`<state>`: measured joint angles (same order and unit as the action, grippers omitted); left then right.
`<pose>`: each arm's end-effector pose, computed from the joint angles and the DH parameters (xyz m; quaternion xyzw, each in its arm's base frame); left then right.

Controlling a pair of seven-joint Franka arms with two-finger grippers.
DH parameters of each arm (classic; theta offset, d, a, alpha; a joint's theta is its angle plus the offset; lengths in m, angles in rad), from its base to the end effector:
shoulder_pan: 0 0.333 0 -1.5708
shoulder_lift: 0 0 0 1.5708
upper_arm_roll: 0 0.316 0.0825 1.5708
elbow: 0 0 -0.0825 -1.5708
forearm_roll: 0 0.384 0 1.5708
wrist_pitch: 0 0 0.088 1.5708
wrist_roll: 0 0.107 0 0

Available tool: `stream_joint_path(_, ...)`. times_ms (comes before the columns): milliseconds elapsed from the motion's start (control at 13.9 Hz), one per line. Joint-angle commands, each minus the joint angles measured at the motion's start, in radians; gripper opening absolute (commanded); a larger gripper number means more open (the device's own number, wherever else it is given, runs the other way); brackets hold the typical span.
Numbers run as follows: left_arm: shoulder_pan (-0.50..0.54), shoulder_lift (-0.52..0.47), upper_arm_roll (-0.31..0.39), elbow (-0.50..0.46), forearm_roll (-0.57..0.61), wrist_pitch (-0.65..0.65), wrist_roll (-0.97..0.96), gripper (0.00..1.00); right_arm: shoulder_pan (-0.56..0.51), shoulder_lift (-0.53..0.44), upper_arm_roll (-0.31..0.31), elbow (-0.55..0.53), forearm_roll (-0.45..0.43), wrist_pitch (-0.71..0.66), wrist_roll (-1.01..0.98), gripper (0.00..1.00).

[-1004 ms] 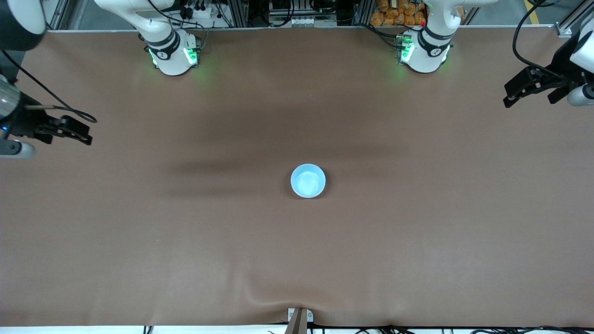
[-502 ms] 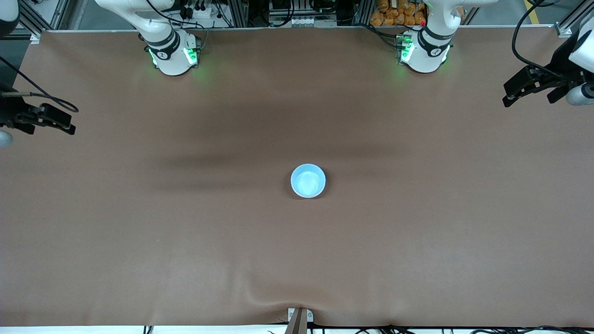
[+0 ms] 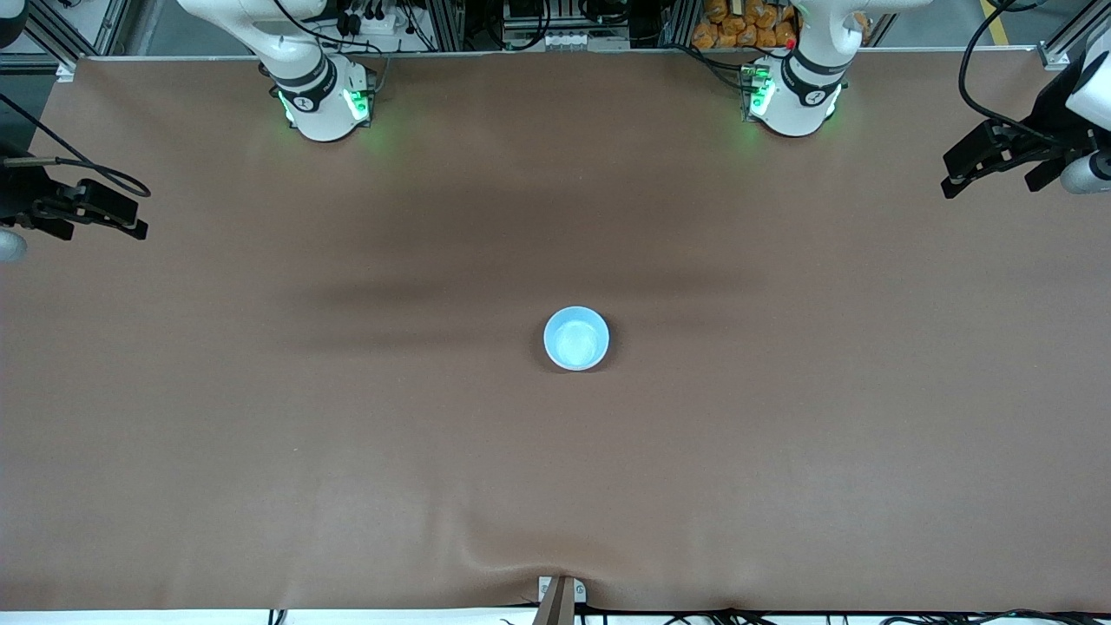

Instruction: Stack pink and blue bowls on white bowl

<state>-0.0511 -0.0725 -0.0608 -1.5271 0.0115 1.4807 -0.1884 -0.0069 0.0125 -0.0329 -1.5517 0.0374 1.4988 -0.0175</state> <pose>0.5188 -0.0584 0.6759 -0.9991 -0.0389 -0.0140 0.0059 0.5504 -0.0176 0.6205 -0.9992 0.0104 0.0321 0.0194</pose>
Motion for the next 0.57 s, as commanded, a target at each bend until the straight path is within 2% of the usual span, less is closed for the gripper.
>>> stream_joint_path(0,0.008,-0.023,-0.005,-0.011,-0.015,-0.008,0.015,1.0,-0.015,-0.005,0.007,0.021,0.018,-0.017,0.004,1.0)
stream_joint_path(502,0.002,0.0,-0.004,0.015,-0.013,-0.016,0.049,1.0,-0.033,0.0,0.007,0.021,0.018,-0.018,0.001,1.0)
